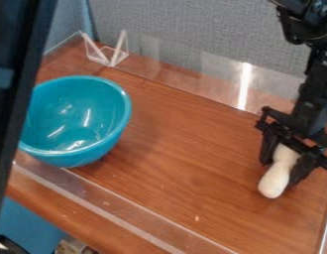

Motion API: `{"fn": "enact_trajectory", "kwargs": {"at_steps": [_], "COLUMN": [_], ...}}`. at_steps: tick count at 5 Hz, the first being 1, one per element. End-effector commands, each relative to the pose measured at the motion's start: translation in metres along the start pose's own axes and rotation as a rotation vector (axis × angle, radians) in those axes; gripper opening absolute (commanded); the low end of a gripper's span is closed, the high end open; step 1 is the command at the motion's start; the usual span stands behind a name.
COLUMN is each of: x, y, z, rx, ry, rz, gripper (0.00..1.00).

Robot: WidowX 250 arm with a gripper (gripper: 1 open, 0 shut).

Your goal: Put the mushroom in the blue bowl

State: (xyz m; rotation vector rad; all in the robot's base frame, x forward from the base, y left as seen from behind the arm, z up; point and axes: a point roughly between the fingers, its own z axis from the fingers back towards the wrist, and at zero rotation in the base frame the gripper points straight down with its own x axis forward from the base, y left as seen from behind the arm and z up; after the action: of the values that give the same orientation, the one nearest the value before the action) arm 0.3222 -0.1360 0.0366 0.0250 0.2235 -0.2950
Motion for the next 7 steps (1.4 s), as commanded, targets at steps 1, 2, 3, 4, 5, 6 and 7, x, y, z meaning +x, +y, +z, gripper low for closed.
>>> {"fn": "enact_trajectory", "kwargs": {"at_steps": [1, 2, 3, 4, 5, 6, 7], "x": [0.005, 0.007, 0.008, 0.007, -0.009, -0.042, -0.08], "y": [-0.005, -0.008, -0.009, -0.007, 0.003, 0.03, 0.071], "z": [0.035, 0.037, 0.039, 0.042, 0.063, 0.085, 0.101], "rx": [-0.009, -0.007, -0.002, 0.003, 0.0, 0.007, 0.014], "ry": [-0.101, -0.106, -0.108, -0.107, -0.143, -0.165, -0.176], "rz": [-0.008, -0.012, -0.013, -0.009, -0.001, 0.031, 0.126], "gripper": [0.0, 0.0, 0.0, 0.0, 0.0, 0.0, 0.0]}}
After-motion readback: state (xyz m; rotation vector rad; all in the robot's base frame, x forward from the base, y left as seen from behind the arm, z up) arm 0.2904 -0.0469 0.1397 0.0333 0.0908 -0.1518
